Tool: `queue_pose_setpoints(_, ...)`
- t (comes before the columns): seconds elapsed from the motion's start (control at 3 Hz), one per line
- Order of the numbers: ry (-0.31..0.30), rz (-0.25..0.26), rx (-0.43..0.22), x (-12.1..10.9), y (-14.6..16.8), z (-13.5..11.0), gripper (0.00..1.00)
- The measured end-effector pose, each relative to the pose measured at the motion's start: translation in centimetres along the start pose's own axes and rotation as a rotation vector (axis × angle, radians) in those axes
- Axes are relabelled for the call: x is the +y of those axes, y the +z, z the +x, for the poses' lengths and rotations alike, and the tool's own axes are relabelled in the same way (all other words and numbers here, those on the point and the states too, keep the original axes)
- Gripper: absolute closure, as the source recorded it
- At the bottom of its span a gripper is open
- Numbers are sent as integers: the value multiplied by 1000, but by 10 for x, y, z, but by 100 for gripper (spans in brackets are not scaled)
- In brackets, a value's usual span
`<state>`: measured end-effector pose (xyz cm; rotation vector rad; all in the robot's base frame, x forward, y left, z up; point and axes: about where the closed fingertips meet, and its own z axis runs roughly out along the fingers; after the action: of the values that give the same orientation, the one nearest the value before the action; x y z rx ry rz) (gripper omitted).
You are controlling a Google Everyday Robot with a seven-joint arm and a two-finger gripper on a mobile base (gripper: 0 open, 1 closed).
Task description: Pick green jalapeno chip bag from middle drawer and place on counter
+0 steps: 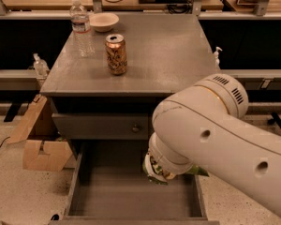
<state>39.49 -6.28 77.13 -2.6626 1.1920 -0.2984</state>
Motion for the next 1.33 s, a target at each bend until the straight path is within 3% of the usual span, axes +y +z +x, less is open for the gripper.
queue_pose_setpoints(0.33, 0, 0, 0, 0, 0, 0, 100)
queue_pose_setpoints(0.67, -26, 2, 23, -19, -13, 11, 100)
queue_pose_setpoints(1.0, -88, -22, 56, -54, -36, 43, 100)
queue_pose_setpoints(1.33, -191, -62, 104, -101, -63, 81, 100)
